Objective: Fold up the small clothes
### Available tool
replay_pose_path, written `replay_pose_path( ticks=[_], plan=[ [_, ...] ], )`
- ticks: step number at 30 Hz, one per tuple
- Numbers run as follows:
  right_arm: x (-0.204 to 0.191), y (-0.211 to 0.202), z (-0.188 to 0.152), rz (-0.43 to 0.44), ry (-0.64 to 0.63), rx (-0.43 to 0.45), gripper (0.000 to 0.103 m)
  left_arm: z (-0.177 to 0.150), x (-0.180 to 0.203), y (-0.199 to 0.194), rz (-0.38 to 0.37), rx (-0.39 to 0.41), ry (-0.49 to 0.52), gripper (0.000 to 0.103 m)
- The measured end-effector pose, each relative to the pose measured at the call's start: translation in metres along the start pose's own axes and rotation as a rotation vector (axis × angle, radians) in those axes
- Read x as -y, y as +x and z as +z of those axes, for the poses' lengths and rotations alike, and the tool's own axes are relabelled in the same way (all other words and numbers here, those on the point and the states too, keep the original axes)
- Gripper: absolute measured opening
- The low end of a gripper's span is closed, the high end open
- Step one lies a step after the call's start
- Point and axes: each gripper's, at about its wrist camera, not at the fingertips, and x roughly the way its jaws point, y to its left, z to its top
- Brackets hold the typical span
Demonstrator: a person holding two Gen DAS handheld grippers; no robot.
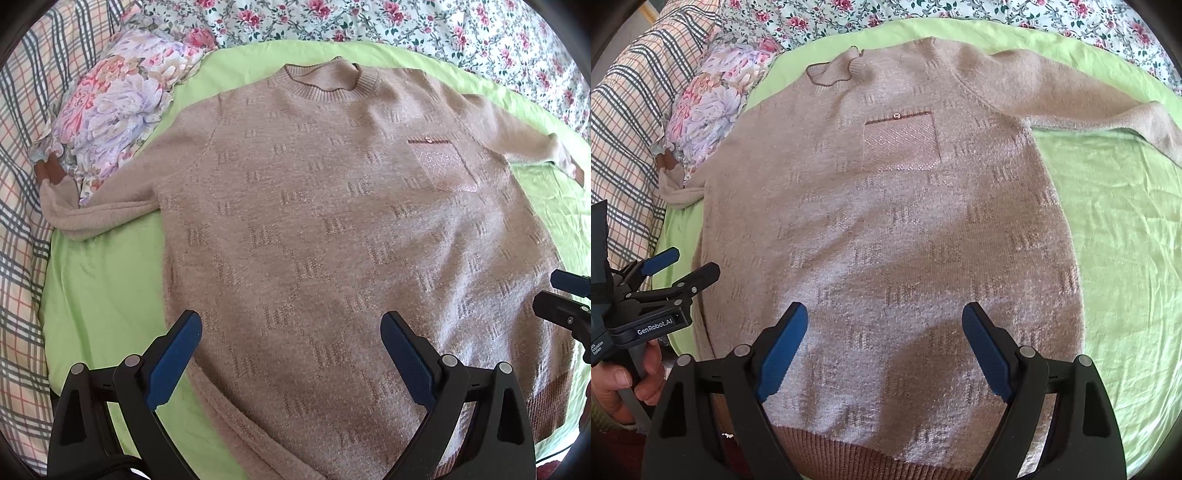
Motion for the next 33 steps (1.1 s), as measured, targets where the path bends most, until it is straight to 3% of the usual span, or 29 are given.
replay_pose_path(
  ticks=[10, 17, 24, 33],
  plan=[
    [0.007, -0.003, 0.001, -0.013, 0.002, 0.015, 0.086, 0.005, 0.006, 0.000, -0.026, 0.013, 0.000, 0.098],
    [0.042, -0.011, 0.013, -0.010, 0.077, 0.053, 0.086, 0.015, -0.007, 0.003, -0.005, 0.013, -0.036, 0.098],
    [0.118, -0.028, 0.036, -0.052, 0.233, 0.120, 0.086, 0.039, -0.027, 0.009, 0.033, 0.027, -0.100, 0.098],
    [0.262, -0.059, 0.060, -0.102, 0.534, 0.287, 0.083, 0.081, -0.031, 0.021, 0.092, 0.054, -0.105, 0.098]
  ],
)
